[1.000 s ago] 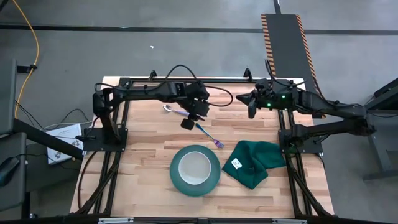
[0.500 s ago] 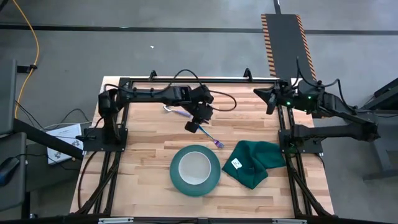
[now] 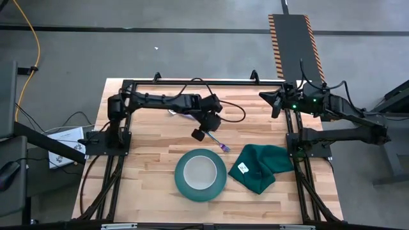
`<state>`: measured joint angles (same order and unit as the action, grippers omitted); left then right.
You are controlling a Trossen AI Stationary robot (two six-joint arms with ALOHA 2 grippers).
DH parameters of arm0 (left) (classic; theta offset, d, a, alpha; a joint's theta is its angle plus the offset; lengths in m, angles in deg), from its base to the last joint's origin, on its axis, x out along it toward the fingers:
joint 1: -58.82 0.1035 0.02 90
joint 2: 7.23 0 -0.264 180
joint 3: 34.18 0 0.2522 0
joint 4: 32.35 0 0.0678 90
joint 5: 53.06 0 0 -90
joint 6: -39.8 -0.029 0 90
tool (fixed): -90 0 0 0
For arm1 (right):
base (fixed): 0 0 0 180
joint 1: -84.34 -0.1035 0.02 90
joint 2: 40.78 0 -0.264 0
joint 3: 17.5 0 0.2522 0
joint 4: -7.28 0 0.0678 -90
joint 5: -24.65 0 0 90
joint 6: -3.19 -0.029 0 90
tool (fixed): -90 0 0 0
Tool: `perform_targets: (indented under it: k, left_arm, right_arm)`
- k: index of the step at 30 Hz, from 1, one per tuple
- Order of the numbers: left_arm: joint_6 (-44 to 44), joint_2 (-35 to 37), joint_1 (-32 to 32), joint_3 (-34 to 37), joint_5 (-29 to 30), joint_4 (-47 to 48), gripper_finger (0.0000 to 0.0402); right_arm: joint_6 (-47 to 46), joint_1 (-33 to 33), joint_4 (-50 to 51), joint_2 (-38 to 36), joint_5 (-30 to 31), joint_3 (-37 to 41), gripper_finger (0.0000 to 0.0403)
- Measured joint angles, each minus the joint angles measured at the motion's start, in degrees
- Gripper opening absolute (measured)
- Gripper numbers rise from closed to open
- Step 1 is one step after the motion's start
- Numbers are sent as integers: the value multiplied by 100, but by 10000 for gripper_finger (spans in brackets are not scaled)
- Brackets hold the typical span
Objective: Set table place
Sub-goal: Place the purple fork inside the white bowl
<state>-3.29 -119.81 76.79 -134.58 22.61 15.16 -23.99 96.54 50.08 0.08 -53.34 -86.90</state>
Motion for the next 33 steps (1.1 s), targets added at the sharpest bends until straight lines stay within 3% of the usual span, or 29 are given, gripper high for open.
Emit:
perform_targets:
  k: [33]
  left_arm:
    - [146,-518,0,-4,-274,-428,92]
  right_arm:
    - [-111,0,26,1,-7,0,0]
